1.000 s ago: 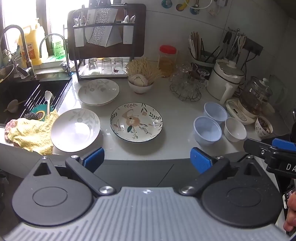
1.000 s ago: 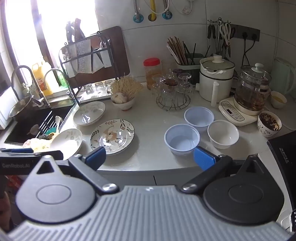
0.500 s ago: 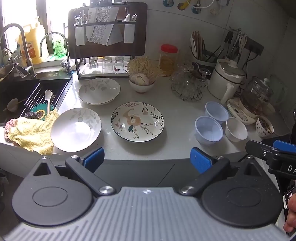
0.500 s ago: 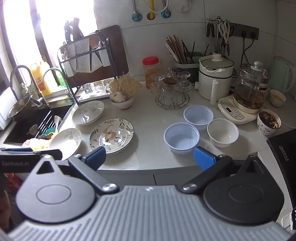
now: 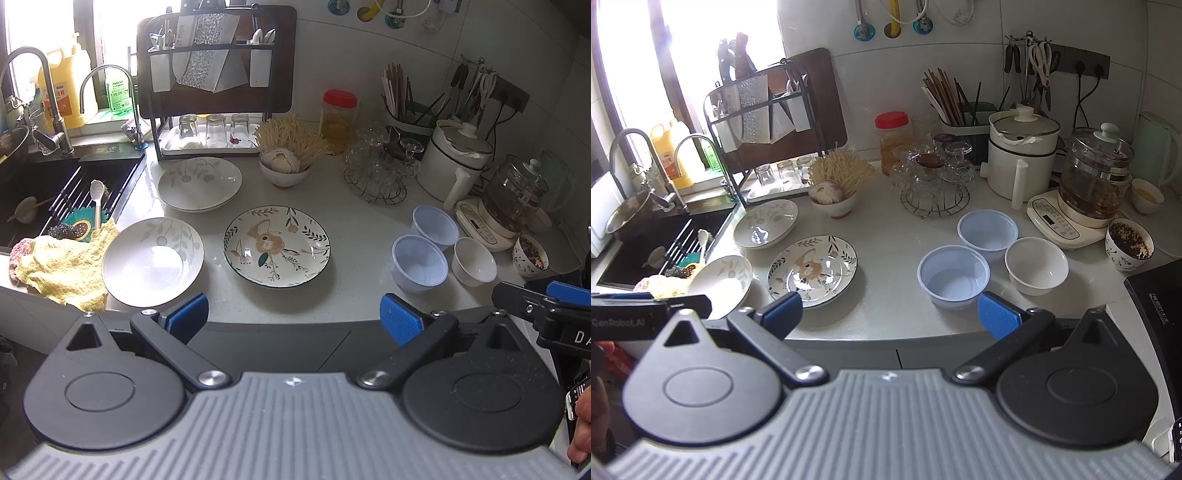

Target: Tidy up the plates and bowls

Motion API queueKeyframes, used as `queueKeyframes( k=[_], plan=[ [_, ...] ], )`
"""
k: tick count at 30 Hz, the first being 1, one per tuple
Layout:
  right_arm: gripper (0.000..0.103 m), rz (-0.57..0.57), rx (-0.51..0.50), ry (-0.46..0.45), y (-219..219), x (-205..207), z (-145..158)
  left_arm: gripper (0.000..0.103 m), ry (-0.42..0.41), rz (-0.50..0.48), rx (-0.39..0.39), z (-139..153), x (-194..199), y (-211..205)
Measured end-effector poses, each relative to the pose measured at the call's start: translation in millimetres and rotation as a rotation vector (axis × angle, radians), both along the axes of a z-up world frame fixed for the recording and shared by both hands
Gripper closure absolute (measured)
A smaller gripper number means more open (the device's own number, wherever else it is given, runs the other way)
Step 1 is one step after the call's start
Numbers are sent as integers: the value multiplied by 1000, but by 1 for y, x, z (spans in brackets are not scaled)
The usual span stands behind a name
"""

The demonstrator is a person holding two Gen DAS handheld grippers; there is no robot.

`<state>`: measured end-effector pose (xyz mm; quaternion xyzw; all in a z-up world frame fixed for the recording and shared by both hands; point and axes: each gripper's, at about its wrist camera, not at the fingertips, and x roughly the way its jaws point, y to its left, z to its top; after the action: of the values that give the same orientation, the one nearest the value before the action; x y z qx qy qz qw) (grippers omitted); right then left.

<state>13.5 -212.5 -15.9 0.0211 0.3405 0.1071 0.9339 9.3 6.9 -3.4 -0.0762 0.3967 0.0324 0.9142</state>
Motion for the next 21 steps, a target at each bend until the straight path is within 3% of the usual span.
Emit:
queueKeyframes(
  k=[21],
  plan=[
    [0,9,9,21,1,0,-7,2,5,13,-1,0,-2,3]
  ],
)
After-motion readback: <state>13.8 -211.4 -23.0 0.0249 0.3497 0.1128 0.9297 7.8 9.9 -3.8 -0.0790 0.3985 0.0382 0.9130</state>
